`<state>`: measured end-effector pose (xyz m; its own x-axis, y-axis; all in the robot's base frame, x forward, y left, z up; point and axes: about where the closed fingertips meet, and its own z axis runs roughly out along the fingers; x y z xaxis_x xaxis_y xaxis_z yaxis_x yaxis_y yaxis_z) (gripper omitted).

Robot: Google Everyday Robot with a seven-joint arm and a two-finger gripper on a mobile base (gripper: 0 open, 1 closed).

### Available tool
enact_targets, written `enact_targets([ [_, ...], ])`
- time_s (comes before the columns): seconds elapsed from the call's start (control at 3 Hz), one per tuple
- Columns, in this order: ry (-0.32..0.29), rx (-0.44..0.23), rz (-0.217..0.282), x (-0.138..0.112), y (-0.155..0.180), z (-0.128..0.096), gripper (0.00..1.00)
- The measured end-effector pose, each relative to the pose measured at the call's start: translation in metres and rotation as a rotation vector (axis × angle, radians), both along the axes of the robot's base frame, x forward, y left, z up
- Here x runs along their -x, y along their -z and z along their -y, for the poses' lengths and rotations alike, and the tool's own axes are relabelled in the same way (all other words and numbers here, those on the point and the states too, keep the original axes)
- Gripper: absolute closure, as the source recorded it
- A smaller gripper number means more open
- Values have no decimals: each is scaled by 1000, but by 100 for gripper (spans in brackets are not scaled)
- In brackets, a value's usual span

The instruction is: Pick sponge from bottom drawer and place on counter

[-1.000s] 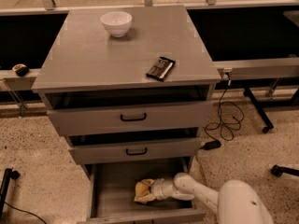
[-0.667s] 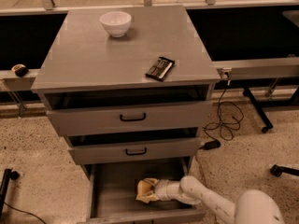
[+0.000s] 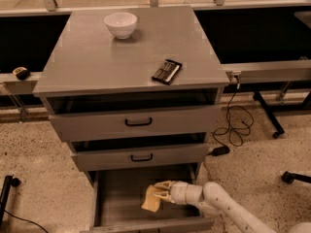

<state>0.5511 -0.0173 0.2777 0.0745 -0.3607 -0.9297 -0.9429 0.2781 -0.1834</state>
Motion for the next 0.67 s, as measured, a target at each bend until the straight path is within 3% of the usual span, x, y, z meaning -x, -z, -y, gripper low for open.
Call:
enact_targets([
  [0.33,-15,-25,94,9,-68,12,100],
  [0.67,-59,10,160,18,-132,15,100],
])
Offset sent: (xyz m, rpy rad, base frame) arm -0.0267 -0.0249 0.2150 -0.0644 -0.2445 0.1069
